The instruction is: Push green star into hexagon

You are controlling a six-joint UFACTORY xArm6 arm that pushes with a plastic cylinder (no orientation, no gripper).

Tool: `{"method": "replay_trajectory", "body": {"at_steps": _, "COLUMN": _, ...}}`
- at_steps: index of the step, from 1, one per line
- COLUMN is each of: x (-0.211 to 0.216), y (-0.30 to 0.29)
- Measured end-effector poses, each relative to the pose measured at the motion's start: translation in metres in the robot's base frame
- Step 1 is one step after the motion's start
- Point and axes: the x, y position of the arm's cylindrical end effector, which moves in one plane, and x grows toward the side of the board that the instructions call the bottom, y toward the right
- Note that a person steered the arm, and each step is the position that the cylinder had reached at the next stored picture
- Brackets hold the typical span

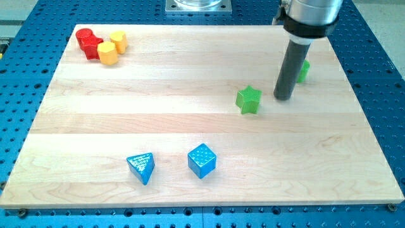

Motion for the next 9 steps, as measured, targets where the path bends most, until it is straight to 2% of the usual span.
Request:
{"method": "replay_trajectory", "body": {"at_steps": 1, "x": 0.034, "y": -0.064}}
{"method": "replay_trajectory", "body": {"at_steps": 3, "x": -0.103, "y": -0.162}}
{"method": "replay_trajectory", "body": {"at_steps": 4, "x": -0.074, "y": -0.112}}
{"method": "replay_trajectory", "body": {"at_steps": 6, "x": -0.133, "y": -0.164}}
{"method": "replay_trajectory", "body": {"at_steps": 7, "x": -0.117, "y": -0.247}}
{"method": "replay_trajectory", "body": {"at_steps": 8, "x": -0.112, "y": -0.215}}
{"method": "replay_trajectory", "body": {"at_steps": 9, "x": -0.112, "y": -0.279}}
